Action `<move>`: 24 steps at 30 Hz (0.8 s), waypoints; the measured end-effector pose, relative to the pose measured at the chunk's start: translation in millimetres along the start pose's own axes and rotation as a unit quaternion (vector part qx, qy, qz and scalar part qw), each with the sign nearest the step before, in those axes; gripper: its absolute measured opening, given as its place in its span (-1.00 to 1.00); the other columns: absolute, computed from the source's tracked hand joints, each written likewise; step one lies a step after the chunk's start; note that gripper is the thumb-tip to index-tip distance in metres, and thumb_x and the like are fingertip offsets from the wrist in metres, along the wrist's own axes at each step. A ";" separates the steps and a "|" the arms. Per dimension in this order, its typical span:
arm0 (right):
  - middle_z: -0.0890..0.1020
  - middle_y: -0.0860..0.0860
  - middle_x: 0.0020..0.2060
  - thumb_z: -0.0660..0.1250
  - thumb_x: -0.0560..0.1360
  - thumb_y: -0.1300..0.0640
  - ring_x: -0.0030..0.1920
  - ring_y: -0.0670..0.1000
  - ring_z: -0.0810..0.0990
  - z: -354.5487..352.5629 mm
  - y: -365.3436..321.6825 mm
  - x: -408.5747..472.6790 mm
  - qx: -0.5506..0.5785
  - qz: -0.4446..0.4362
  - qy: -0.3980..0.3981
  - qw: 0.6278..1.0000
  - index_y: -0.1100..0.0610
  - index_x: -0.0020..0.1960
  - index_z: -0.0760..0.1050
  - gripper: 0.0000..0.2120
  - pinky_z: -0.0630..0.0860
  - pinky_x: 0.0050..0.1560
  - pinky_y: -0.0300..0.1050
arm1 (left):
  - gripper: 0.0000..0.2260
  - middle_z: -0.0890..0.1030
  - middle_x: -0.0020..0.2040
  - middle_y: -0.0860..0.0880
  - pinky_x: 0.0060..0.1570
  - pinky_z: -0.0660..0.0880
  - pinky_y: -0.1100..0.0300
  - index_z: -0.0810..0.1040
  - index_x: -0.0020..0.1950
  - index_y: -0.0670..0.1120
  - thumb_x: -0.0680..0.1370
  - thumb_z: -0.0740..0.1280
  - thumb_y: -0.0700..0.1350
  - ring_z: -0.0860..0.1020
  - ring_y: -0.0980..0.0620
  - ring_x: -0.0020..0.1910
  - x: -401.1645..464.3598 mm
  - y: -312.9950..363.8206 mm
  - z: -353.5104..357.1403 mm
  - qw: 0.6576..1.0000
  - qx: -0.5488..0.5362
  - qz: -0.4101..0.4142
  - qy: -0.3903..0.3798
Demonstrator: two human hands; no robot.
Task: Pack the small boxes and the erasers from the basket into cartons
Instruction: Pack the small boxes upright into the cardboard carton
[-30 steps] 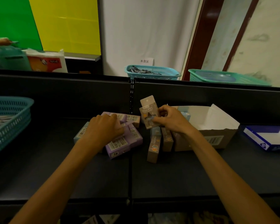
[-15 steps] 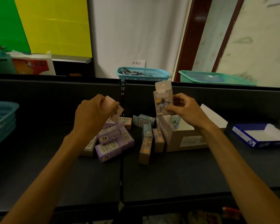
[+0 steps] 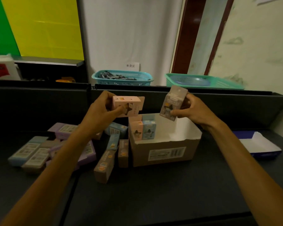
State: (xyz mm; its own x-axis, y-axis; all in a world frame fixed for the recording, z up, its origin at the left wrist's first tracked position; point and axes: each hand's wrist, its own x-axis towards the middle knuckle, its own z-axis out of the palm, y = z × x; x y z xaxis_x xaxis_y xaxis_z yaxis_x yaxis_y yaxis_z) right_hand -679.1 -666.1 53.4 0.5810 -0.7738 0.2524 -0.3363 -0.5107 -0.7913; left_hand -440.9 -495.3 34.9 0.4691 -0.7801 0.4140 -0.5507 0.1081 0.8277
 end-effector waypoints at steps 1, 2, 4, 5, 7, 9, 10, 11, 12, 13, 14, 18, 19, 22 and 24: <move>0.57 -0.03 0.17 0.50 0.38 0.15 0.13 -0.06 0.55 -6.5 4.9 5.5 -0.022 -0.010 -0.018 1.000 0.03 0.34 0.38 -0.41 0.52 0.06 -0.16 | -0.75 0.54 -0.01 0.12 -0.26 0.52 0.36 0.38 0.11 -0.01 0.49 0.36 -0.13 0.55 0.19 -0.05 2.4 3.0 7.9 1.000 -0.009 -0.002 0.010; 0.57 -0.05 0.17 0.50 0.38 0.11 0.14 -0.07 0.54 -11.9 9.0 10.8 -0.041 -0.022 -0.035 0.998 0.02 0.32 0.39 -0.45 0.49 0.06 -0.20 | -0.74 0.54 -0.01 0.11 -0.25 0.53 0.34 0.37 0.10 -0.03 0.48 0.37 -0.15 0.56 0.19 -0.05 4.9 6.0 15.0 0.999 -0.027 -0.009 0.019; 0.55 -0.11 0.11 0.48 0.40 0.06 0.10 -0.12 0.52 -19.0 15.5 20.7 -0.072 -0.041 -0.061 0.995 0.01 0.24 0.43 -0.55 0.43 -0.05 -0.34 | -0.72 0.55 0.00 0.07 -0.24 0.56 0.29 0.37 0.09 -0.07 0.47 0.38 -0.21 0.58 0.15 -0.04 8.7 12.2 27.9 0.997 -0.062 -0.024 0.026; 0.54 -0.12 0.08 0.47 0.41 0.04 0.07 -0.13 0.52 -21.0 18.5 25.6 -0.087 -0.046 -0.068 0.993 0.01 0.20 0.44 -0.60 0.41 -0.11 -0.36 | -0.71 0.54 0.01 0.05 -0.26 0.57 0.29 0.36 0.10 -0.08 0.46 0.38 -0.23 0.58 0.13 -0.05 9.9 15.3 33.1 0.997 -0.070 -0.028 0.022; 0.54 -0.11 0.04 0.46 0.42 0.01 0.02 -0.12 0.53 -22.5 24.7 34.9 -0.117 -0.053 -0.077 0.989 0.03 0.16 0.45 -0.64 0.42 -0.16 -0.36 | -0.67 0.50 0.03 0.01 -0.29 0.58 0.28 0.36 0.13 -0.06 0.45 0.39 -0.27 0.57 0.11 -0.05 11.1 20.6 41.8 0.998 -0.062 -0.030 0.004; 0.55 -0.07 0.03 0.46 0.42 0.01 -0.01 -0.10 0.54 -20.5 29.6 43.1 -0.149 -0.065 -0.087 0.983 0.06 0.16 0.46 -0.63 0.44 -0.17 -0.35 | -0.61 0.48 0.05 -0.02 -0.24 0.60 0.20 0.37 0.18 -0.01 0.43 0.39 -0.27 0.56 0.07 -0.02 11.5 23.1 48.2 0.999 -0.040 -0.032 -0.015; 0.57 -0.05 0.03 0.47 0.41 0.02 -0.03 -0.09 0.55 -18.7 31.7 46.8 -0.162 -0.070 -0.093 0.980 0.07 0.16 0.47 -0.63 0.45 -0.18 -0.35 | -0.60 0.48 0.06 -0.03 -0.18 0.61 0.14 0.38 0.19 0.01 0.43 0.39 -0.27 0.56 0.04 0.00 11.6 23.4 50.4 0.999 -0.032 -0.036 -0.024; 0.58 -0.02 0.04 0.48 0.40 0.04 -0.04 -0.08 0.56 -16.3 33.7 50.0 -0.171 -0.073 -0.098 0.978 0.08 0.16 0.48 -0.62 0.47 -0.19 -0.33 | -0.61 0.48 0.06 -0.04 -0.13 0.61 0.09 0.39 0.20 0.02 0.45 0.38 -0.26 0.57 0.03 0.02 11.5 23.7 52.3 0.998 -0.026 -0.039 -0.030; 0.60 0.00 0.05 0.50 0.38 0.06 -0.04 -0.07 0.57 -14.0 35.1 52.6 -0.180 -0.077 -0.105 0.975 0.08 0.16 0.48 -0.60 0.50 -0.18 -0.30 | -0.64 0.49 0.06 -0.04 -0.09 0.60 0.06 0.40 0.20 0.02 0.47 0.36 -0.24 0.57 0.03 0.02 11.9 23.5 53.8 0.998 -0.020 -0.043 -0.035; 0.60 0.02 0.06 0.51 0.36 0.09 -0.04 -0.05 0.57 -11.4 36.0 54.8 -0.189 -0.083 -0.113 0.972 0.08 0.18 0.46 -0.56 0.54 -0.15 -0.23 | -0.67 0.50 0.06 -0.02 -0.06 0.59 0.06 0.42 0.19 0.03 0.49 0.34 -0.23 0.57 0.04 0.02 12.5 23.5 55.3 0.998 -0.015 -0.045 -0.037; 0.60 0.04 0.08 0.52 0.34 0.10 -0.03 -0.02 0.59 -9.0 37.0 57.0 -0.199 -0.090 -0.119 0.969 0.06 0.21 0.44 -0.52 0.58 -0.12 -0.15 | -0.71 0.51 0.06 -0.01 -0.05 0.58 0.07 0.43 0.17 0.03 0.50 0.33 -0.21 0.57 0.06 0.02 13.7 23.0 57.1 0.998 -0.008 -0.045 -0.036; 0.61 0.02 0.04 0.54 0.32 0.12 -0.09 -0.03 0.60 -0.7 37.9 63.1 -0.238 -0.114 -0.138 0.955 -0.02 0.17 0.36 -0.48 0.61 -0.09 -0.04 | -0.81 0.53 0.01 0.07 -0.19 0.57 0.23 0.42 0.12 0.00 0.52 0.31 -0.14 0.58 0.10 -0.03 22.0 18.9 64.9 0.998 -0.023 -0.054 0.000; 0.60 0.01 0.05 0.54 0.32 0.11 -0.08 -0.03 0.60 1.7 38.6 63.9 -0.238 -0.116 -0.144 0.953 -0.04 0.17 0.35 -0.47 0.62 -0.09 -0.04 | -0.82 0.53 0.01 0.08 -0.22 0.56 0.27 0.42 0.11 0.00 0.53 0.30 -0.11 0.59 0.09 -0.03 24.1 17.1 66.0 0.998 -0.022 -0.054 0.006; 0.60 0.03 0.06 0.52 0.36 0.06 -0.08 -0.01 0.61 8.7 42.0 68.1 -0.232 -0.109 -0.169 0.952 -0.04 0.19 0.36 -0.51 0.64 -0.12 0.00 | -0.81 0.55 0.03 0.10 -0.21 0.55 0.26 0.43 0.12 0.03 0.52 0.30 -0.04 0.59 0.12 -0.03 28.1 11.5 66.9 0.999 0.006 -0.039 -0.002; 0.59 0.04 0.03 0.50 0.38 0.02 -0.10 -0.01 0.61 11.7 44.7 71.9 -0.236 -0.099 -0.181 0.950 0.00 0.17 0.40 -0.56 0.63 -0.11 0.01 | -0.76 0.57 0.02 0.12 -0.16 0.55 0.23 0.45 0.12 0.06 0.47 0.36 -0.02 0.57 0.17 -0.03 29.7 7.6 67.0 0.999 0.031 -0.029 -0.016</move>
State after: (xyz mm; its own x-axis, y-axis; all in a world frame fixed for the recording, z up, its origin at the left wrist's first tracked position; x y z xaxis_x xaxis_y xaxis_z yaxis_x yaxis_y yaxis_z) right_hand -643.7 -740.1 29.7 0.8552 -0.5097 0.0940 -0.4399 -0.8097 -0.3883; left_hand -477.4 -558.9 28.1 0.4797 -0.8037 0.3521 -0.5651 0.0240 0.8247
